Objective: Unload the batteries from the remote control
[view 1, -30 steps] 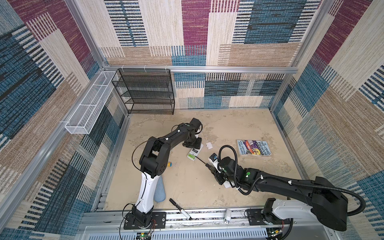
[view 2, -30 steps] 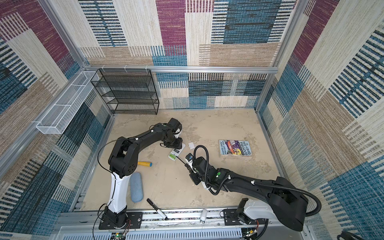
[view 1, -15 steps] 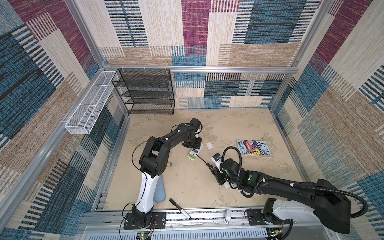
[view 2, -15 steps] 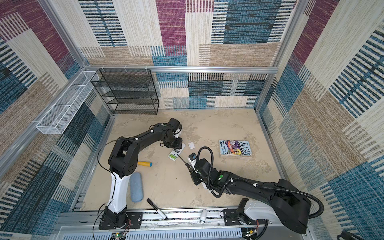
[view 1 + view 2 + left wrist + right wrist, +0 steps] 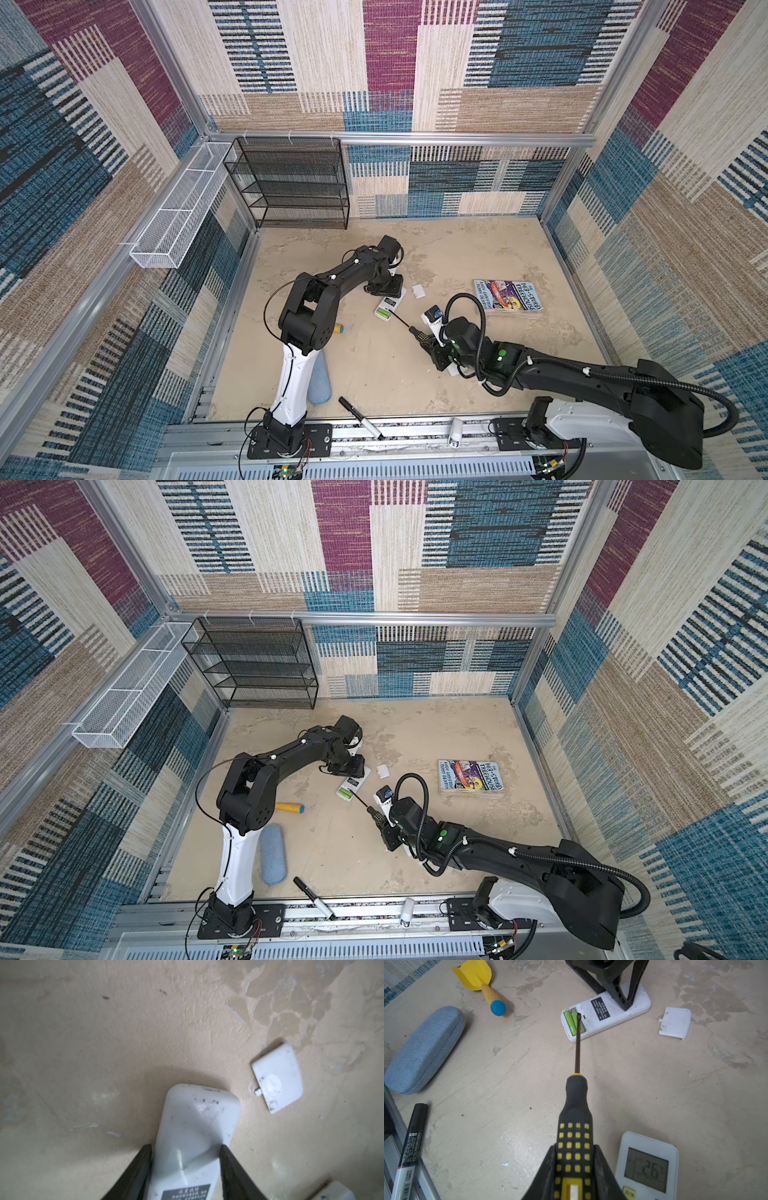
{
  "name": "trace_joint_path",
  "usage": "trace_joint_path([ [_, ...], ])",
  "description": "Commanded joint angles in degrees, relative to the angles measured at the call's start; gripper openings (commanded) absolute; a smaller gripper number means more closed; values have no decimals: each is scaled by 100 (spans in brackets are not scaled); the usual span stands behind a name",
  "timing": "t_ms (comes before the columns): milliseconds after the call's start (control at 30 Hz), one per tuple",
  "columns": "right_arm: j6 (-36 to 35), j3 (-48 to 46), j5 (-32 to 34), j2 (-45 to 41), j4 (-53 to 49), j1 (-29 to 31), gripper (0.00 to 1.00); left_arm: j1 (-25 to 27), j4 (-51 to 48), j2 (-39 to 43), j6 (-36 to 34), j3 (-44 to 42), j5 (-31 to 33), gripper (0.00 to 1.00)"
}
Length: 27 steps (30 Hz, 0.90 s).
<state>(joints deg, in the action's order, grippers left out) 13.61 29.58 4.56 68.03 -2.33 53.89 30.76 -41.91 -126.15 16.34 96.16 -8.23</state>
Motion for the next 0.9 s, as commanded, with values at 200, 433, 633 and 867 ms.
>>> trace_joint_path([
  [200,598,-49,478,-62,161,-8,0,-20,-1073,-314,118,-177,507,59],
  [433,435,7,284,-145,53,-8,0,-137,-1079,-262,297,-234,522,70],
  [633,382,100,291,-172,-51,-6,0,-241,-1075,-191,418,-169,605,78],
  [867,362,92,335,-246,-69,-3,0,-294,-1203,-302,405,298,737,82],
])
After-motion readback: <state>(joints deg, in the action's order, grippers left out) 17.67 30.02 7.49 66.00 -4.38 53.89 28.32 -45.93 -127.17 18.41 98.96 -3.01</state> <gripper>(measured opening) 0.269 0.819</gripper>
